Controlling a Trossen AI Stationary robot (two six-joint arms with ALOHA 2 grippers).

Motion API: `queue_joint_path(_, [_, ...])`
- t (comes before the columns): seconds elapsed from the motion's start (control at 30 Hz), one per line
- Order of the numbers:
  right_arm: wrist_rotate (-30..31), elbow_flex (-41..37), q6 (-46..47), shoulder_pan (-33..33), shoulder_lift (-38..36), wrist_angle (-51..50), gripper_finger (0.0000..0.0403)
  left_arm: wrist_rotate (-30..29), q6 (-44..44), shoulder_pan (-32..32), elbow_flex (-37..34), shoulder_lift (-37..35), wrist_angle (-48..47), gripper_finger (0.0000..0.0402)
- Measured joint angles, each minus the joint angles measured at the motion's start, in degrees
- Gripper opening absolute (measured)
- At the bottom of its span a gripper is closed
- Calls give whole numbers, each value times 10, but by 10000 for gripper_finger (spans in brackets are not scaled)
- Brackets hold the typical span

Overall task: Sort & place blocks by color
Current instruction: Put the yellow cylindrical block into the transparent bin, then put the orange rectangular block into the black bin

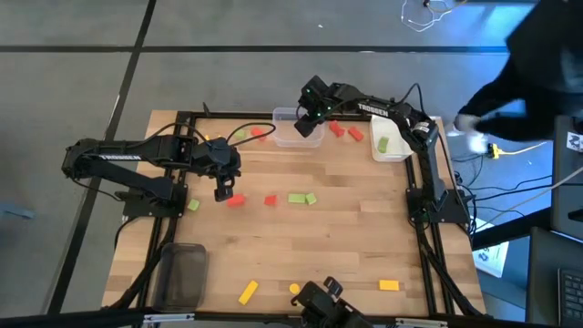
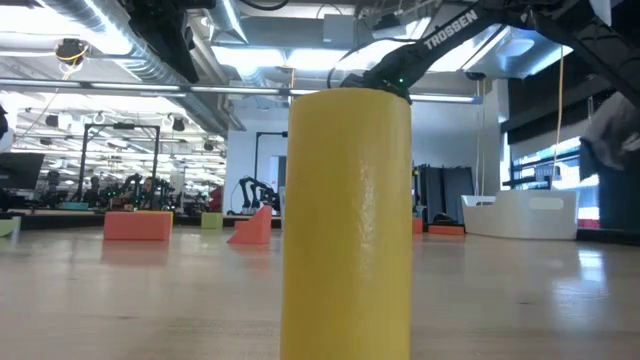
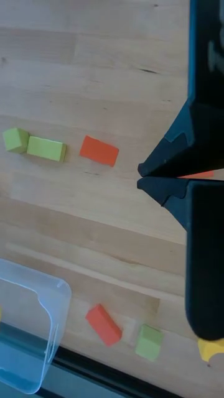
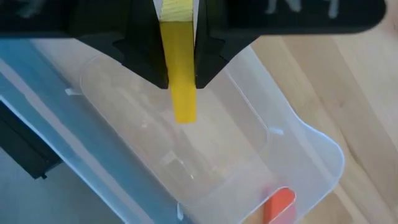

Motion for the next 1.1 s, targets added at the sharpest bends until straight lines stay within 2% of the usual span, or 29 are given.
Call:
queue_joint_path(0.37, [2, 0, -5, 0, 0, 5, 61, 0, 0, 0, 0, 0, 0, 0])
queue_joint_path(0.63, [2, -1, -2, 0, 0, 9, 101, 0, 0, 0, 0, 0, 0, 0])
queue_joint_path(0.87, [1, 1, -14, 0, 0, 13, 106, 0, 0, 0, 0, 0, 0, 0])
queue_joint_path(1.1, [-30, 79, -77, 23, -11, -155, 106, 0, -16, 0, 0, 0, 0, 0])
